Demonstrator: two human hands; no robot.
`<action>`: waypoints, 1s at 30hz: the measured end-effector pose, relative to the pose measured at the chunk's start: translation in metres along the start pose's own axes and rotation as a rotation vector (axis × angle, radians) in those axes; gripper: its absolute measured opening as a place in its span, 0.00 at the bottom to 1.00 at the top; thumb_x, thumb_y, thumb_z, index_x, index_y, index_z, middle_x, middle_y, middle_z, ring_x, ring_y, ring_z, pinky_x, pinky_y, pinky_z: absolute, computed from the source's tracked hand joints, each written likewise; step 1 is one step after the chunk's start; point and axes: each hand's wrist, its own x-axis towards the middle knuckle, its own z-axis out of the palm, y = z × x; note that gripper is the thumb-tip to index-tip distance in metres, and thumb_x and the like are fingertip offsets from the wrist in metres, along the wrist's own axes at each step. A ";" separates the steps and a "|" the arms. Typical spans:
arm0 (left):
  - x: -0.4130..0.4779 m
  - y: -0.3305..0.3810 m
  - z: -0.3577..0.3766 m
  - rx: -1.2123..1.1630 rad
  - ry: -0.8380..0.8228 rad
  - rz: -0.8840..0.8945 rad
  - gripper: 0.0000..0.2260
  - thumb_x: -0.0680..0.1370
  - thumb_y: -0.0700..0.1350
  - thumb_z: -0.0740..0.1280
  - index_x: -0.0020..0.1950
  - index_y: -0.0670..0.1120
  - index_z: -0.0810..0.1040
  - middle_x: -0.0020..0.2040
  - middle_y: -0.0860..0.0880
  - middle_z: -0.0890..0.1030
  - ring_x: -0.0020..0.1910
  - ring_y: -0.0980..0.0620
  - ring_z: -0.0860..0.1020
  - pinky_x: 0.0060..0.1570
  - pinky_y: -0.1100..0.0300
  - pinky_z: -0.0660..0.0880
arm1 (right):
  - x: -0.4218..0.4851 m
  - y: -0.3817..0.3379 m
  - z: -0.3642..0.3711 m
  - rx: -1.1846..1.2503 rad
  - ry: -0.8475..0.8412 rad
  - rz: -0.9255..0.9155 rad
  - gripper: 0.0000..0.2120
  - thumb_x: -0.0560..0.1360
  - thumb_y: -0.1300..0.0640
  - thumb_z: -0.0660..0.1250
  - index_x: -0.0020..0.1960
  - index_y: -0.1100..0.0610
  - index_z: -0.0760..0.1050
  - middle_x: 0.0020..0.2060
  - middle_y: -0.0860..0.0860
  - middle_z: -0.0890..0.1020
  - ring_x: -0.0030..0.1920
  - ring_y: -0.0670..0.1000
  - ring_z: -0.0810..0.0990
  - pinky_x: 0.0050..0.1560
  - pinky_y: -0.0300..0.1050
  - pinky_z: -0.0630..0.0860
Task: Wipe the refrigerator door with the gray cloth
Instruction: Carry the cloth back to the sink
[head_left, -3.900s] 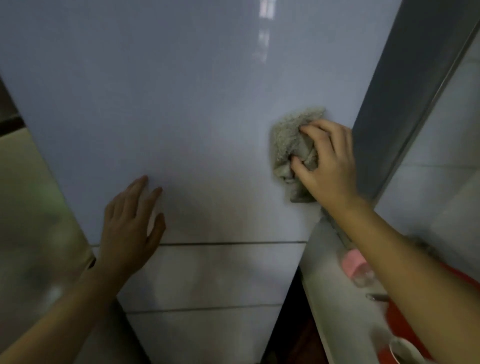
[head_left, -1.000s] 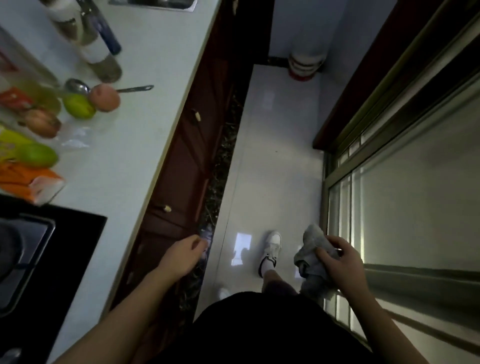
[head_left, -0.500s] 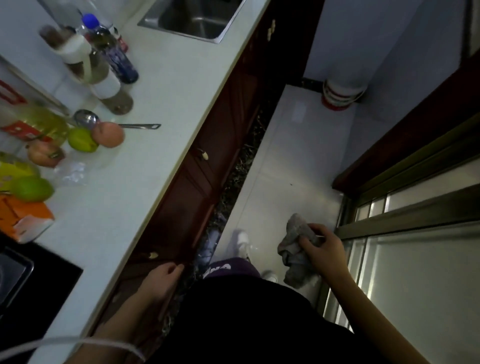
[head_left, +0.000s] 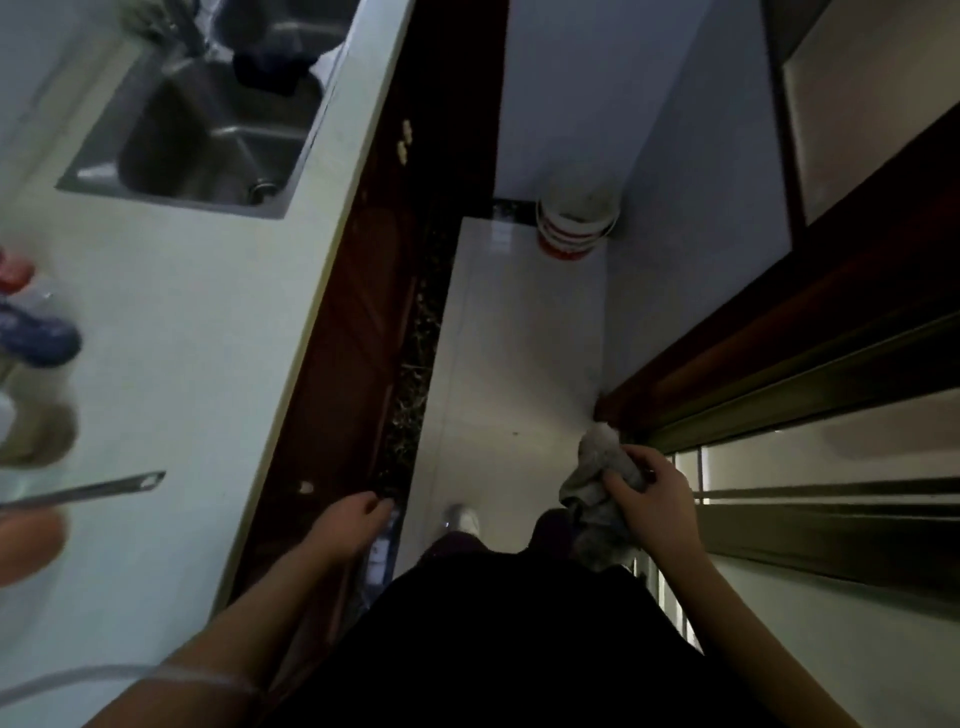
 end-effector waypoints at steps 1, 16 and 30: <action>0.010 0.025 -0.014 -0.011 0.003 0.020 0.15 0.82 0.54 0.61 0.41 0.47 0.77 0.41 0.48 0.80 0.43 0.48 0.80 0.44 0.55 0.71 | 0.014 -0.005 -0.003 0.006 0.003 0.022 0.15 0.73 0.58 0.75 0.60 0.54 0.81 0.48 0.50 0.84 0.49 0.52 0.81 0.52 0.47 0.75; 0.117 0.098 -0.082 -0.305 0.218 -0.303 0.17 0.81 0.53 0.64 0.45 0.40 0.81 0.44 0.40 0.84 0.47 0.42 0.82 0.52 0.50 0.76 | 0.299 -0.141 0.012 -0.060 -0.317 -0.194 0.12 0.74 0.58 0.75 0.57 0.53 0.81 0.48 0.51 0.84 0.48 0.52 0.83 0.50 0.45 0.76; 0.269 0.190 -0.213 -0.319 0.193 -0.317 0.20 0.82 0.49 0.61 0.30 0.46 0.74 0.34 0.44 0.81 0.39 0.44 0.80 0.40 0.51 0.71 | 0.492 -0.300 0.045 -0.066 -0.430 -0.212 0.12 0.77 0.56 0.73 0.60 0.50 0.79 0.50 0.47 0.83 0.50 0.47 0.81 0.54 0.49 0.79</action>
